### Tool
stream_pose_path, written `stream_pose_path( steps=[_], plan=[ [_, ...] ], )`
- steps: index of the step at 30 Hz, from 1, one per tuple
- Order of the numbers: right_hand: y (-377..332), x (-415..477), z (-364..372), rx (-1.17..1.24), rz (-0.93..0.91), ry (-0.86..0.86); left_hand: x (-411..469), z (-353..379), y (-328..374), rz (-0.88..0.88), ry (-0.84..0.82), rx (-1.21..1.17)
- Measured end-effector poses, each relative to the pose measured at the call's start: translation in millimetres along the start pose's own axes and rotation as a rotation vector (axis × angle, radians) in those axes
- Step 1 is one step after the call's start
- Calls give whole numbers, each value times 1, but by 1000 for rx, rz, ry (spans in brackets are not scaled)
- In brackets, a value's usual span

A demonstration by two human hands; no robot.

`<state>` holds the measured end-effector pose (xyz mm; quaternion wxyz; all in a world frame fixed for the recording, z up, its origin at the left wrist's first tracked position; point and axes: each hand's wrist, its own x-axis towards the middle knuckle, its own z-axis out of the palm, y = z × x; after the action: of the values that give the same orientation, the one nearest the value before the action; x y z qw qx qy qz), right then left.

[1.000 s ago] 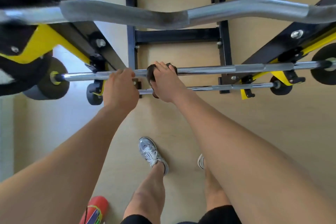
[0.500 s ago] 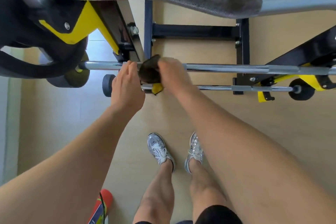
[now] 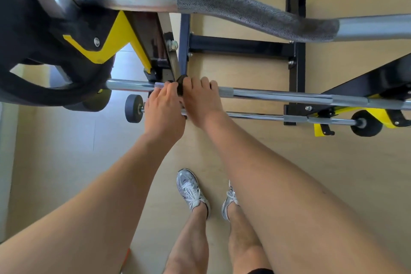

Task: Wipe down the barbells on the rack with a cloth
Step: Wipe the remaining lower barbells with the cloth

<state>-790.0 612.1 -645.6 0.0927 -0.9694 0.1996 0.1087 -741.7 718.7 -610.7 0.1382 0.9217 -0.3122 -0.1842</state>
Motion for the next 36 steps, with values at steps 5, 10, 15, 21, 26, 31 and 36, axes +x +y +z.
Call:
stream_pose_path(
  steps=[5, 10, 15, 21, 26, 31, 36],
  plan=[
    [73, -29, -5, -134, -43, 49, 2, 4, 8, 85, -10, 17],
    [144, -64, -4, -232, 183, 85, 1, 1, 12, 71, -47, -14],
    [68, -18, -2, -187, -33, 4, 2, -2, 12, 28, -54, -40],
    [-8, 29, -10, -12, -189, -65, -6, -4, -5, -30, 46, -258],
    [73, -14, -18, 53, -190, 15, -8, 5, -12, -32, 38, -39],
    [91, -18, -26, 32, 30, -13, -1, 1, -12, -173, -24, -30],
    [-10, 21, -5, 103, -25, -30, -1, -9, -15, -210, -30, -158]
  ],
)
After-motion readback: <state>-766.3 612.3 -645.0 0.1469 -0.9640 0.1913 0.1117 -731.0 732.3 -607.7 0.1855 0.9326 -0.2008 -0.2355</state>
